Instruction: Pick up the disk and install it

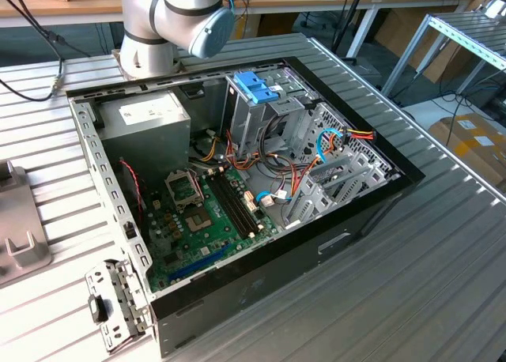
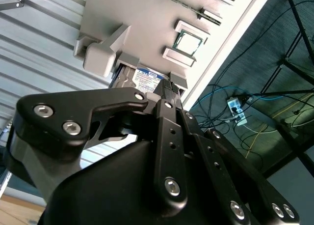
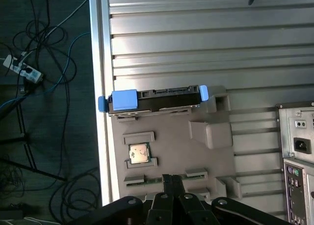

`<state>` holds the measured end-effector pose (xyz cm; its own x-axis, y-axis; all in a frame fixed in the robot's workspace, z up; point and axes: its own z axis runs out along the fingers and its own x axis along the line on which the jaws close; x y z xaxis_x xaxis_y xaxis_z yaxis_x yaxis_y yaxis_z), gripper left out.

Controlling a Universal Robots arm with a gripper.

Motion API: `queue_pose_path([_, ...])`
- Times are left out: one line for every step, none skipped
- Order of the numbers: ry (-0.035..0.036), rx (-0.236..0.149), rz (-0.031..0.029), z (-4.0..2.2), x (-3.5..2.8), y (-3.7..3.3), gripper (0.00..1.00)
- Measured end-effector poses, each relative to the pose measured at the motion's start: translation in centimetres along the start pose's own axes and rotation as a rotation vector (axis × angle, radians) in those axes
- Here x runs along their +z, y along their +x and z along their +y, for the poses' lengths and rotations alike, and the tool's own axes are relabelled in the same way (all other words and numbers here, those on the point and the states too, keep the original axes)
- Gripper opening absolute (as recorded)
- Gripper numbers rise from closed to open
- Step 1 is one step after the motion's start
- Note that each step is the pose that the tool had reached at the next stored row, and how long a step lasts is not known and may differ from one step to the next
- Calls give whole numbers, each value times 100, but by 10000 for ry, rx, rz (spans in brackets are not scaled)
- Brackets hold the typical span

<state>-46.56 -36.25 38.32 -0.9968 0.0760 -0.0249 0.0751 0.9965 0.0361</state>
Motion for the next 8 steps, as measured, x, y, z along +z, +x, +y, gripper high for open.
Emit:
queue_pose_path([0,-1,0,0,0,0,11])
queue_pose_path([0,0,0,0,0,0,11])
queue_pose_path([0,0,0,0,0,0,11])
queue_pose_path([-1,0,0,1,0,0,11])
queue_pose_path([0,0,0,1,0,0,11])
queue_pose_path([0,0,0,1,0,0,11])
queue_pose_path([0,0,0,2,0,0,11])
queue_pose_path([-1,0,-1,2,1,0,11])
